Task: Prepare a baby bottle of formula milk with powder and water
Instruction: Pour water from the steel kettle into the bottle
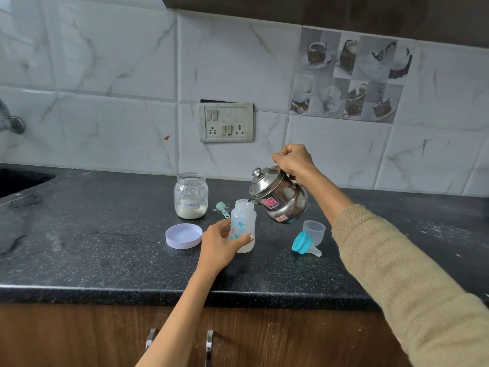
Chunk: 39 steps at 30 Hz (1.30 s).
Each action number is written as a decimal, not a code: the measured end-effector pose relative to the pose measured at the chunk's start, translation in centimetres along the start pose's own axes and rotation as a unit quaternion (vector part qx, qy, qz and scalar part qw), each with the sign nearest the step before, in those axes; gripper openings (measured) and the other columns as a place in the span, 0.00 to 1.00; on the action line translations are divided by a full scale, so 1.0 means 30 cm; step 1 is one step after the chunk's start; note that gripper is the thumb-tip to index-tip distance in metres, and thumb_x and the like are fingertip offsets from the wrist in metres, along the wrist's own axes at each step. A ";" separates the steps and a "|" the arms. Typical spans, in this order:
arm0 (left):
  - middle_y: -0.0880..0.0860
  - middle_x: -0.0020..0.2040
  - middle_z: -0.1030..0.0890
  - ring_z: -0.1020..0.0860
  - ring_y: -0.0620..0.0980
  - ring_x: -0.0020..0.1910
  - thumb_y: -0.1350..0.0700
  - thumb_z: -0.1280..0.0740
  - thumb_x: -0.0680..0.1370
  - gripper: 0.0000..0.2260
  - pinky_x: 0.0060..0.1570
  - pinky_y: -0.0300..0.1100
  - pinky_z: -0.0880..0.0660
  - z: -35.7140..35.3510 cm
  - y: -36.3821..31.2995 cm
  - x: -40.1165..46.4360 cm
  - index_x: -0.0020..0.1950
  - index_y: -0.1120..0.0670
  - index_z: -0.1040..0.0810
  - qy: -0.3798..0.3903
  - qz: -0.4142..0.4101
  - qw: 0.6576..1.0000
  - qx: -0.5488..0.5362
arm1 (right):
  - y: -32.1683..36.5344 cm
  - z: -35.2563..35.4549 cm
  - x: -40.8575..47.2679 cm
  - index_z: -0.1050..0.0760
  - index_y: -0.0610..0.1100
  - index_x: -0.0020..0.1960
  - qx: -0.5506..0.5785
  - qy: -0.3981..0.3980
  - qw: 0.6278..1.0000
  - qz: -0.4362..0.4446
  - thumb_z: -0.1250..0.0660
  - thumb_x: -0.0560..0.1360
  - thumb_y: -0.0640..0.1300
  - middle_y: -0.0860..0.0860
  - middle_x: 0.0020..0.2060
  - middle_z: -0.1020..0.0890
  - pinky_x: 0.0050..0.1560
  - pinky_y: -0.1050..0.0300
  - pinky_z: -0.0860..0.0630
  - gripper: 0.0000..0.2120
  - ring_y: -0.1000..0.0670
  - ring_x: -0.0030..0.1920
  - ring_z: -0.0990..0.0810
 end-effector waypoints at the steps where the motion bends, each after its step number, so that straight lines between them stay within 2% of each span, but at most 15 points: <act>1: 0.47 0.50 0.16 0.19 0.38 0.47 0.55 0.23 0.68 0.19 0.41 0.25 0.27 0.000 0.000 0.000 0.57 0.53 0.19 0.000 0.000 1.000 0.001 | -0.010 0.001 0.002 0.33 0.45 0.34 0.003 -0.002 1.000 -0.007 0.35 0.73 0.40 0.52 0.30 0.29 0.27 0.61 0.35 0.10 0.53 0.29 0.31; 5: 0.48 0.50 0.16 0.19 0.39 0.48 0.55 0.23 0.67 0.19 0.44 0.28 0.26 -0.001 0.002 0.000 0.57 0.54 0.19 0.000 0.000 1.000 0.002 | -0.058 0.004 0.010 0.34 0.46 0.32 0.021 -0.011 0.999 -0.040 0.35 0.72 0.40 0.52 0.30 0.28 0.30 0.61 0.34 0.13 0.53 0.31 0.30; 10: 0.47 0.49 0.16 0.19 0.37 0.47 0.55 0.23 0.67 0.17 0.42 0.26 0.26 0.000 -0.001 -0.001 0.56 0.53 0.19 0.000 -0.001 1.000 0.002 | -0.105 0.003 0.006 0.34 0.46 0.31 0.064 -0.024 0.994 -0.080 0.33 0.71 0.39 0.51 0.29 0.28 0.35 0.60 0.30 0.13 0.51 0.32 0.29; 14: 0.48 0.50 0.16 0.19 0.38 0.47 0.55 0.23 0.67 0.18 0.41 0.24 0.26 0.001 0.002 -0.001 0.56 0.54 0.19 0.000 0.001 1.000 0.003 | -0.147 0.003 -0.003 0.32 0.46 0.32 0.117 -0.031 0.986 -0.118 0.33 0.70 0.39 0.48 0.33 0.25 0.40 0.53 0.25 0.11 0.47 0.37 0.23; 19: 0.48 0.51 0.16 0.19 0.40 0.48 0.55 0.23 0.68 0.19 0.42 0.27 0.26 0.003 -0.001 -0.003 0.57 0.54 0.19 -0.001 0.002 1.000 0.005 | -0.201 0.023 -0.015 0.36 0.45 0.31 0.177 -0.058 0.970 -0.157 0.35 0.71 0.37 0.48 0.29 0.30 0.31 0.60 0.33 0.14 0.49 0.30 0.32; 24: 0.48 0.51 0.16 0.18 0.41 0.48 0.54 0.23 0.67 0.20 0.45 0.30 0.25 0.003 -0.001 -0.006 0.58 0.55 0.19 -0.001 0.005 1.000 0.000 | -0.251 0.044 -0.026 0.34 0.44 0.34 0.229 -0.123 0.949 -0.177 0.35 0.73 0.38 0.49 0.30 0.27 0.27 0.62 0.34 0.11 0.51 0.28 0.31; 31: 0.48 0.51 0.15 0.18 0.40 0.48 0.55 0.23 0.67 0.20 0.46 0.31 0.23 0.001 -0.002 -0.005 0.58 0.54 0.19 0.004 0.003 1.000 -0.001 | -0.302 0.030 -0.031 0.36 0.44 0.34 0.260 -0.173 0.930 -0.195 0.37 0.75 0.38 0.50 0.30 0.28 0.20 0.65 0.35 0.12 0.51 0.29 0.31; 39: 0.47 0.51 0.16 0.19 0.38 0.49 0.54 0.23 0.67 0.21 0.47 0.30 0.23 -0.002 0.008 0.000 0.59 0.53 0.20 0.007 -0.003 1.000 -0.003 | -0.360 -0.043 -0.011 0.37 0.43 0.33 0.291 -0.201 0.911 -0.211 0.36 0.75 0.38 0.49 0.28 0.29 0.24 0.62 0.36 0.15 0.50 0.29 0.30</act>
Point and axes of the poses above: each hand's wrist, its own x-axis towards the middle knuckle, its own z-axis out of the back of the hand, y = z × x, the point moved 10 cm from there along x, towards the middle knuckle
